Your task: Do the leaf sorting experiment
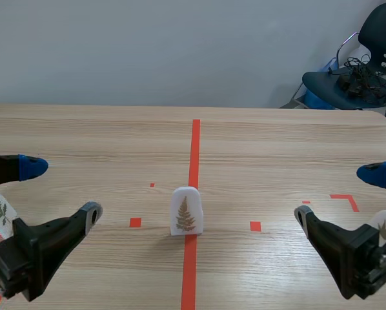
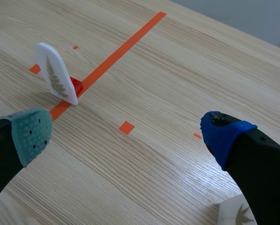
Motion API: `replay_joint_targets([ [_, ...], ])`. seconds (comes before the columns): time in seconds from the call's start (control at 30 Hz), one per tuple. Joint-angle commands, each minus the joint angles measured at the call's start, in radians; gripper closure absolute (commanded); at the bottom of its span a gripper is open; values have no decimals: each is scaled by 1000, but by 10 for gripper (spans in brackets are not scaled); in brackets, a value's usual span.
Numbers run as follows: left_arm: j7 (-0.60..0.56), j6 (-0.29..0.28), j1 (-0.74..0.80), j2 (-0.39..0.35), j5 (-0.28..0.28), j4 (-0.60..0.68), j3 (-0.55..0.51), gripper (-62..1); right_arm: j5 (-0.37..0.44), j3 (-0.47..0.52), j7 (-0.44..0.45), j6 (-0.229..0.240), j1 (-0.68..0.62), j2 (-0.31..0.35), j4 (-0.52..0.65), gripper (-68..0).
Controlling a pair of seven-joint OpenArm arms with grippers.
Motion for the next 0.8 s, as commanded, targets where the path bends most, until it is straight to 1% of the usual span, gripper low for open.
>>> replay_joint_targets([
  [0.0, -13, -5, -35, 8, -6, -43, 47, -623, 6, 12, 13, 0, 11, 0, 5, -679],
  [0.1, -15, -5, -100, 21, 6, -129, 115, -623, 6, 12, 13, 0, 11, 0, 5, -679],
  [0.13, -22, -5, -127, 29, 24, -162, 142, -623, 6, 12, 13, 0, 11, 0, 5, -679],
  [0.23, -32, -12, -221, 66, 95, -267, 225, -623, 6, 12, 13, 0, 11, 0, 5, -679],
  [0.4, -127, -12, -392, 140, 226, -475, 364, -623, 3, 12, 13, 0, 11, 0, 5, -679],
  [0.6, -236, -10, -565, 237, 351, -696, 501, -623, 3, 12, 13, 0, 11, 0, 5, -679],
  [0.7, -253, 13, -624, 283, 386, -774, 535, -623, 3, 12, 11, 0, 11, 0, 5, -679],
  [0.77, -259, 18, -649, 302, 387, -809, 547, -623, 3, 12, 10, 0, 11, 0, 5, -679],
])
